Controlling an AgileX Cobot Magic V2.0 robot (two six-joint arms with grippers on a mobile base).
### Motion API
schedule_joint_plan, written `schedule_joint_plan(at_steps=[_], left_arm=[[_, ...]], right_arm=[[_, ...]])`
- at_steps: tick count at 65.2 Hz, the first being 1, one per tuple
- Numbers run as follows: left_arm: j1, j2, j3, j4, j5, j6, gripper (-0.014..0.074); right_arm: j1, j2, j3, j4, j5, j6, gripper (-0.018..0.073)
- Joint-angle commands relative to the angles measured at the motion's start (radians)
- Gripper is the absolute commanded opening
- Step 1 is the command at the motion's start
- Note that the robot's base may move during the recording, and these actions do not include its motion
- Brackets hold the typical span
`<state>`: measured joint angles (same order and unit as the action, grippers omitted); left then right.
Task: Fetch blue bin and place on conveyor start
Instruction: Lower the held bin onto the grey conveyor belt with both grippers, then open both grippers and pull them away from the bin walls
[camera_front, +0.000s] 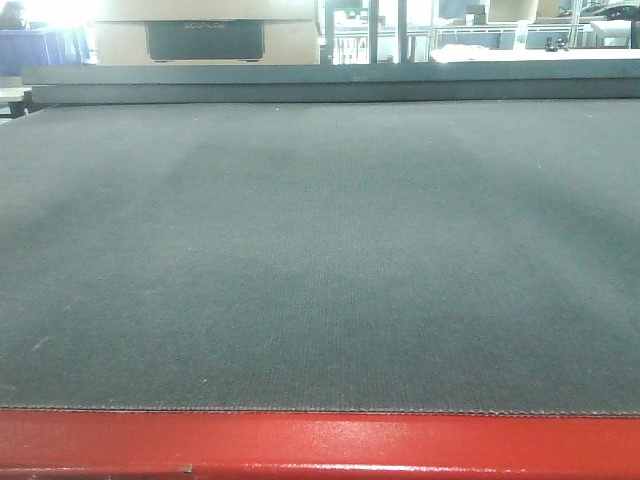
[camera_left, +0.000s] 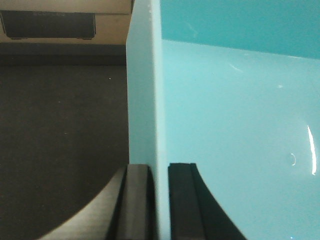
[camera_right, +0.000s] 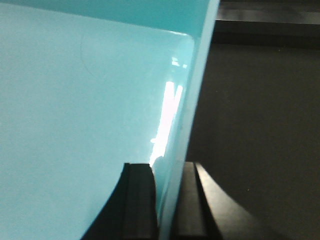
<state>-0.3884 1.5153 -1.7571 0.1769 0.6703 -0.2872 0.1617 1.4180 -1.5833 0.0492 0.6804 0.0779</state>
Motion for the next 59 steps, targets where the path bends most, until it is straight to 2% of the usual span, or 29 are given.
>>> schedule_joint_plan(at_steps=[1,15,19,25,35,44,59], left_arm=[[-0.004,-0.013,-0.013,-0.069,-0.022,-0.013,-0.0111],[-0.004,-0.035,-0.01,-0.05,0.299,0.002,-0.0111],[-0.004,-0.033,0.01,-0.04,0.355,0.033,-0.0111],[-0.004,-0.033,0.091,-0.033,0.362,0.047,-0.0111],[0.001,-0.033,0.293,-0.024,0.271,0.047,-0.0111],[0.027,-0.033,0.481,-0.038,0.118,0.047,-0.0111],[0.093,-0.031,0.656,-0.086,-0.098,0.047,-0.0111]], right_arm=[[-0.003,-0.004,-0.009,-0.009,0.004,-0.023,-0.0152],[0.001,-0.015,-0.006,0.005,0.196,-0.023,-0.0152],[0.001,-0.013,0.022,0.023,0.221,-0.023,-0.0152],[0.001,-0.013,0.105,0.032,0.207,-0.023,-0.0152],[0.001,0.003,0.267,0.062,0.136,-0.023,-0.0152],[0.001,0.035,0.375,0.079,0.059,-0.023,-0.0152],[0.001,0.127,0.401,0.079,-0.001,-0.023,-0.0151]])
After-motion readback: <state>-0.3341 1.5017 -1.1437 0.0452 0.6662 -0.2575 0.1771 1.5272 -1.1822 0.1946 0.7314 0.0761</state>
